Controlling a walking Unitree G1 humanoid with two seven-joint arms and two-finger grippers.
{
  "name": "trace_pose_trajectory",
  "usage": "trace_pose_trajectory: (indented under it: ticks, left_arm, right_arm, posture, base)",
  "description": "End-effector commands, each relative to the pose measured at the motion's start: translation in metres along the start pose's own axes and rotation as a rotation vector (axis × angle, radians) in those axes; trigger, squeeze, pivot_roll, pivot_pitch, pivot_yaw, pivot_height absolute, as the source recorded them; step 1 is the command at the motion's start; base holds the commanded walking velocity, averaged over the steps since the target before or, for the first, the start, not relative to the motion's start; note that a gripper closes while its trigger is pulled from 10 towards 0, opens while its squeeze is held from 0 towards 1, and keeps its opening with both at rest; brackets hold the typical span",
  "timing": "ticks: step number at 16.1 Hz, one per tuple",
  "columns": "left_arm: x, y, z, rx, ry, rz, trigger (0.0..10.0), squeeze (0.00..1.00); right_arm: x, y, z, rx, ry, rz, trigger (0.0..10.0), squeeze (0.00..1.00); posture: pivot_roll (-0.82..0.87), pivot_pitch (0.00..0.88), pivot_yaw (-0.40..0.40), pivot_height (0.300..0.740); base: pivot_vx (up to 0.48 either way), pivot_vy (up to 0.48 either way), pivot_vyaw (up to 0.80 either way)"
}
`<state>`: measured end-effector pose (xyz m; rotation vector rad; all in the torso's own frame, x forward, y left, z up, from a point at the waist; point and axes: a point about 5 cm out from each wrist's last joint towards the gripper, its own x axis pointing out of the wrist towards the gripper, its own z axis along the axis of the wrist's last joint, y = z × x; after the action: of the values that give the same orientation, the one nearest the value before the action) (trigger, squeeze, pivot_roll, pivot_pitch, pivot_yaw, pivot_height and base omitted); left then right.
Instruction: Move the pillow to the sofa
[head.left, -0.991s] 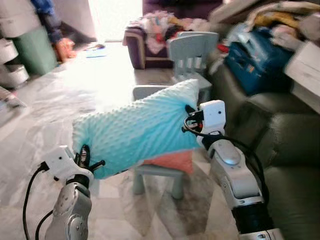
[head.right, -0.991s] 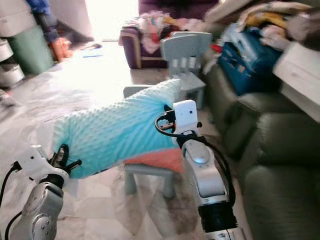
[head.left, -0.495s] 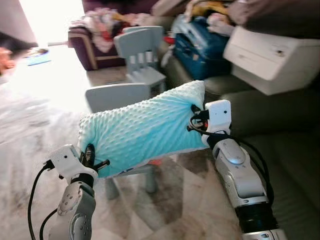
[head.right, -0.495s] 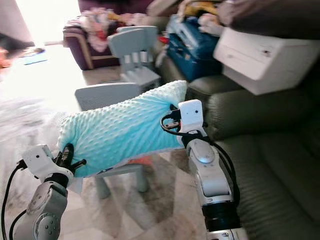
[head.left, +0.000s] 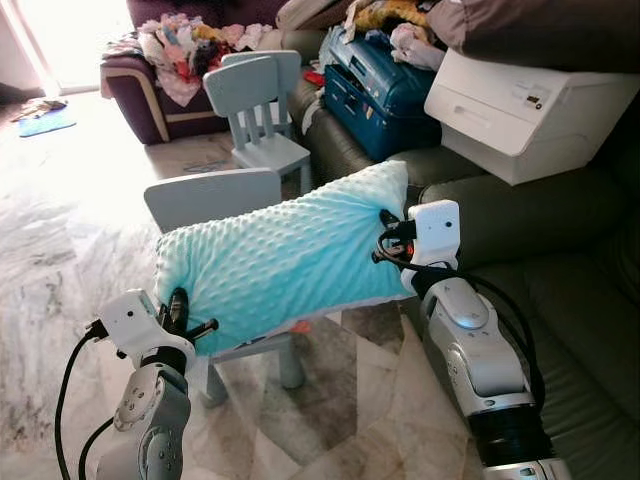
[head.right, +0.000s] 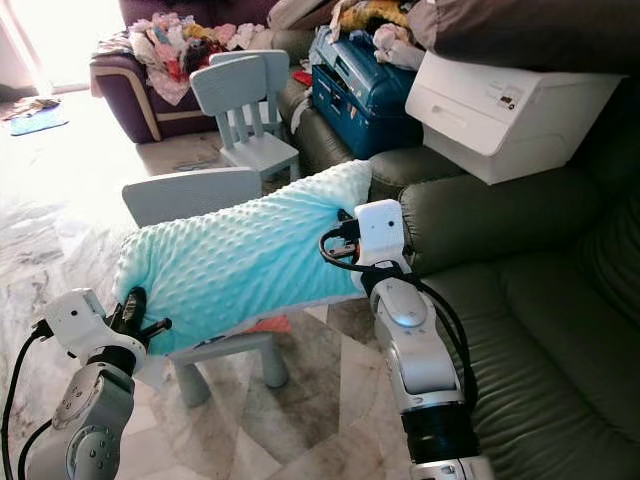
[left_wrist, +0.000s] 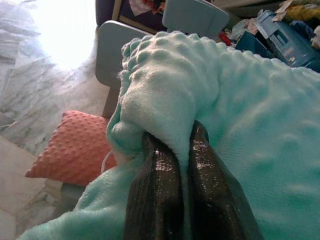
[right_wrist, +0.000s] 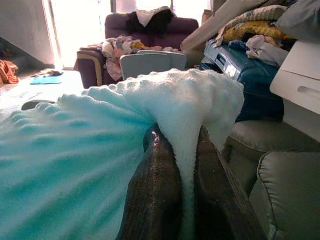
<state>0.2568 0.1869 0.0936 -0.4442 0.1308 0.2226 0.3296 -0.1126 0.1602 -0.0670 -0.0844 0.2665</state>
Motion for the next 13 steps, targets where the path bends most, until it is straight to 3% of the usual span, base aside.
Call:
trace_pose_trajectory:
  ticks: [1,5,7,13]
  left_arm:
    - [0.0003,0.0022,0.0011,0.010,-0.006,0.018,10.0,0.00]
    - [-0.0002,0.0005,0.0008,-0.002,-0.007,0.009,10.0,0.00]
    - [-0.0005,0.0000,0.0007,-0.007,-0.010,-0.003,10.0,0.00]
    - [-0.0013,-0.0013,-0.0004,-0.020,-0.009,-0.009,10.0,0.00]
  right_arm:
    - [0.0020,0.0009,0.0079,0.002,-0.025,0.007,10.0,0.00]
    - [0.0020,0.0013,0.0088,-0.006,-0.029,0.013,10.0,0.00]
    - [0.0015,0.0028,0.0101,-0.020,-0.040,0.024,10.0,0.00]
    - [0.0011,0.0019,0.0103,-0.030,-0.037,0.027,10.0,0.00]
  posture:
    - [-0.16,0.000,0.037,0.740]
    - [-0.16,0.000,0.033,0.740]
    - [-0.16,0.000,0.032,0.740]
    - [-0.16,0.000,0.029,0.740]
  base:
    - [0.000,0.000,-0.80]
    - [0.000,0.000,-0.80]
    - [0.000,0.000,0.00]
    - [0.000,0.442,0.00]
